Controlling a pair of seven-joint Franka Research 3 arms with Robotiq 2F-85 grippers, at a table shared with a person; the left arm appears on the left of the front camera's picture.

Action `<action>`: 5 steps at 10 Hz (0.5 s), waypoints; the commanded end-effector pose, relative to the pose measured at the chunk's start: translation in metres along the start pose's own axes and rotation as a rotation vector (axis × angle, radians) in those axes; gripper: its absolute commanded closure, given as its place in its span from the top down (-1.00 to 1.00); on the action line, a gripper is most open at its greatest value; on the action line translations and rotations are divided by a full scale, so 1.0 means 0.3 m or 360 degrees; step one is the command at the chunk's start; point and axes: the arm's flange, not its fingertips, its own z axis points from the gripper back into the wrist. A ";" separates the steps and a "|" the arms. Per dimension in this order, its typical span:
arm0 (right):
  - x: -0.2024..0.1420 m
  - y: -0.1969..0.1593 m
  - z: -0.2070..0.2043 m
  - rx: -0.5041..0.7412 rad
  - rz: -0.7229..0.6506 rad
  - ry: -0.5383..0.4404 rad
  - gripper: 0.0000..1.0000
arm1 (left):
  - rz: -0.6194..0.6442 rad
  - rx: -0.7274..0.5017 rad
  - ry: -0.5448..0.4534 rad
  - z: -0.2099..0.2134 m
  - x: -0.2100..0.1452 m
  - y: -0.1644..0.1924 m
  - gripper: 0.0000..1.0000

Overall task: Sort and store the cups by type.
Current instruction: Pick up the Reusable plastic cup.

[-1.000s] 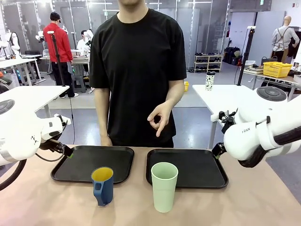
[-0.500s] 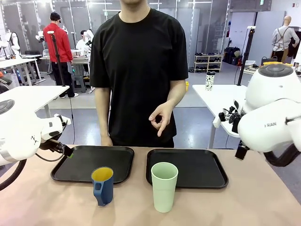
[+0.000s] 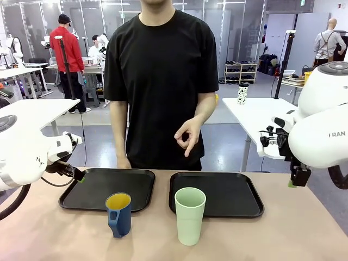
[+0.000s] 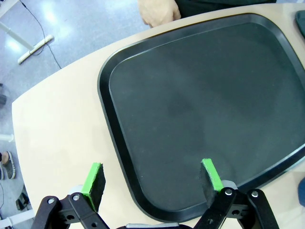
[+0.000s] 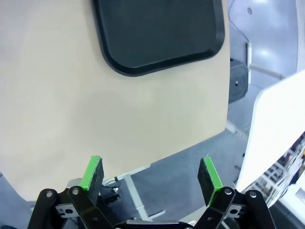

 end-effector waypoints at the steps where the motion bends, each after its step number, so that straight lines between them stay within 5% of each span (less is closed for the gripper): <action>1: -0.021 0.004 0.003 0.0038 0.0161 -0.0096 1.00 | -0.0012 0.0003 -0.0001 0.003 0.002 -0.002 1.00; 5: 0.001 0.007 0.002 0.0018 0.0144 -0.0048 1.00 | -0.0012 0.0003 -0.0001 0.003 0.002 -0.002 1.00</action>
